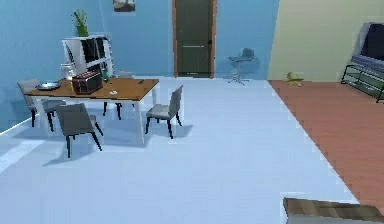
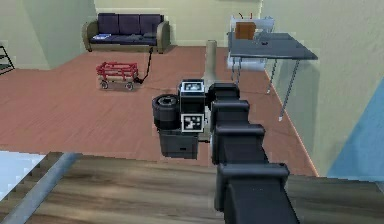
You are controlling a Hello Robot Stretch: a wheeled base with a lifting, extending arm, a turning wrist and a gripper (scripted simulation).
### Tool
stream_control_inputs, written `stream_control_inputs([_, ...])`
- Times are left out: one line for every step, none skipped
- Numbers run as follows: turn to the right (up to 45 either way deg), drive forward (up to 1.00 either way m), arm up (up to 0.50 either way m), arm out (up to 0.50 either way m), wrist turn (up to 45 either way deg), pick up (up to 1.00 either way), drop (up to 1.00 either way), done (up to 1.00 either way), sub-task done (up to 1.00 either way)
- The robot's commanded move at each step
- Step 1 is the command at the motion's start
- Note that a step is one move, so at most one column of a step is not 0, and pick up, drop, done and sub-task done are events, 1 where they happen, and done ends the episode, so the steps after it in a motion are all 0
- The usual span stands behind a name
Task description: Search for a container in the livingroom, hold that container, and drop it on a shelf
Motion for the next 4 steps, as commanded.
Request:
stream_control_inputs([0.0,0.00,0.00,0.00,3.0,0.00,0.00,0.00,0.00])
stream_control_inputs([0.0,0.00,-0.10,0.00,0.0,0.00,0.00,0.00,0.00])
stream_control_inputs([0.0,0.00,-0.32,0.00,0.0,0.00,0.00,0.00,0.00])
stream_control_inputs([0.0,0.00,0.00,0.00,0.0,0.00,1.00,0.00,0.00])
